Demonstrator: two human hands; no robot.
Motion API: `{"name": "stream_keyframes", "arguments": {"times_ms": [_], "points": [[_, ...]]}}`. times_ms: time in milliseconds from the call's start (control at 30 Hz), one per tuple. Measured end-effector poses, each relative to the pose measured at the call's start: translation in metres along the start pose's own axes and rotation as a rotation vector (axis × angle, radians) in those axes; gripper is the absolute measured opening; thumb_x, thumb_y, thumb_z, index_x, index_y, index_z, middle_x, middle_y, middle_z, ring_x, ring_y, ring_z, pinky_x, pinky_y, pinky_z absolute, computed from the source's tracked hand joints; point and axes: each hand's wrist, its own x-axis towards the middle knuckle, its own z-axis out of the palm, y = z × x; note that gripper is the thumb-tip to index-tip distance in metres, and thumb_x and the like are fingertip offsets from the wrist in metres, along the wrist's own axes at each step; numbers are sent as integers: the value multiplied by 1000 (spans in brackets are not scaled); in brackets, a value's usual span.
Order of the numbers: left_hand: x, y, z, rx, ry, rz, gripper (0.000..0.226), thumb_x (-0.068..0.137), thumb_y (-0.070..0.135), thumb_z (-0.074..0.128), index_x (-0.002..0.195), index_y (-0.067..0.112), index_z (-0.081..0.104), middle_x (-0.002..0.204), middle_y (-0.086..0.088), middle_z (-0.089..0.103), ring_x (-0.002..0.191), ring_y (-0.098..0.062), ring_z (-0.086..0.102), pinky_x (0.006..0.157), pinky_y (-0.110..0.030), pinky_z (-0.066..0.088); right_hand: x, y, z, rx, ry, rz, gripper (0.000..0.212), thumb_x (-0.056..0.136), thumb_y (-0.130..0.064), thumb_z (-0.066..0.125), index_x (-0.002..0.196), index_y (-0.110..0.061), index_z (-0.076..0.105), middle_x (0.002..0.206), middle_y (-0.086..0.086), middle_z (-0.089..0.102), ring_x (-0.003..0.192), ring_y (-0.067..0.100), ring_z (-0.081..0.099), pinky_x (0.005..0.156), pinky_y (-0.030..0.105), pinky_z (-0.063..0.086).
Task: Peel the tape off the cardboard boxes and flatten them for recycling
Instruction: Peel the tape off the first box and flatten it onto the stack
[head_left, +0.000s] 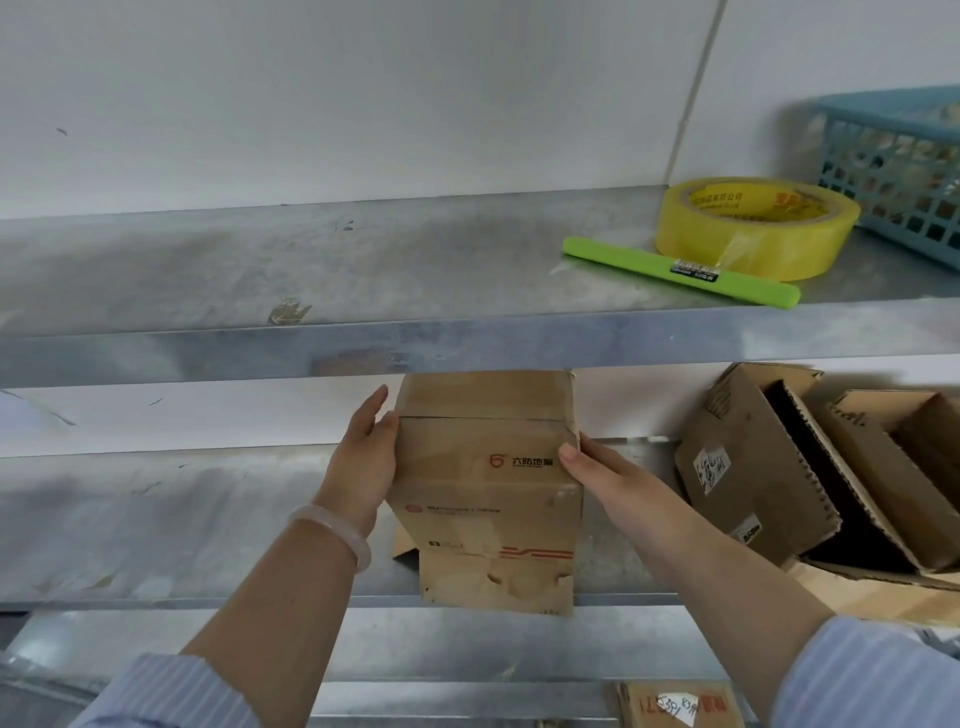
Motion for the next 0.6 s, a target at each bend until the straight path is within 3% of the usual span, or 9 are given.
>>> {"name": "stream_keyframes", "arguments": {"times_ms": [100, 167, 233, 300, 367, 400, 500, 533, 600], "points": [[-6, 4, -1, -113, -66, -115, 30, 102, 35, 40, 121, 29, 62, 123, 3, 63, 112, -19, 59, 100, -41, 47, -5, -1, 3, 31, -12, 7, 59, 51, -93, 56, 103, -67, 57, 109, -32, 65, 115, 2, 55, 104, 36, 41], [-11, 6, -1, -221, -89, -211, 30, 101, 37, 45, 110, 20, 68, 109, -5, 71, 101, -22, 66, 90, -39, 52, -6, -2, 3, 44, 26, -37, 65, 60, -87, 58, 119, -59, 56, 105, -33, 66, 108, 0, 59, 97, 32, 45], [-15, 5, -2, -223, -119, -223, 31, 99, 40, 48, 107, 18, 69, 103, -5, 74, 98, -23, 68, 88, -40, 54, -6, -6, 3, 47, 101, -67, 55, 81, -65, 59, 134, -52, 47, 106, -32, 66, 102, -3, 62, 86, 24, 48], [-18, 4, -1, -172, -132, -182, 31, 98, 41, 50, 104, 19, 71, 98, -4, 75, 96, -24, 69, 87, -40, 56, -6, -10, 2, -42, 165, -123, 50, 94, -44, 54, 141, -52, 36, 128, -23, 58, 119, 3, 54, 92, 29, 50], [-22, 3, 0, -166, -95, -157, 30, 96, 42, 54, 100, 18, 72, 93, -2, 76, 91, -22, 71, 80, -36, 57, -7, -14, 1, -295, 237, -203, 56, 98, -36, 49, 147, -49, 23, 151, -16, 34, 138, 11, 33, 111, 37, 36], [-24, 1, 1, -174, -80, -153, 31, 94, 43, 55, 99, 18, 72, 92, -1, 76, 90, -21, 71, 79, -34, 57, -9, -17, 2, -445, 284, -267, 58, 99, -32, 47, 149, -46, 20, 156, -14, 24, 143, 12, 23, 115, 33, 26], [-29, -3, 4, -181, -91, -150, 35, 93, 45, 57, 102, 16, 73, 95, -2, 75, 92, -20, 70, 84, -36, 56, -11, -24, 11, -757, 330, -514, 56, 99, -18, 43, 151, -34, 28, 159, -9, 22, 146, 9, 14, 116, 22, 9], [-31, -5, 6, -188, -118, -153, 36, 94, 45, 56, 103, 14, 72, 97, -3, 75, 93, -20, 70, 86, -36, 56, -11, -26, 17, -867, 277, -539, 53, 100, -25, 40, 151, -33, 27, 160, -8, 21, 147, 10, 11, 118, 24, 4], [-35, -8, 9, -223, -190, -166, 38, 97, 41, 52, 107, 10, 71, 101, -5, 74, 96, -20, 70, 88, -36, 55, -10, -26, 30, -1083, 147, -515, 63, 94, -59, 24, 153, -39, 12, 163, -7, 5, 149, 13, -2, 119, 33, -8]]}}
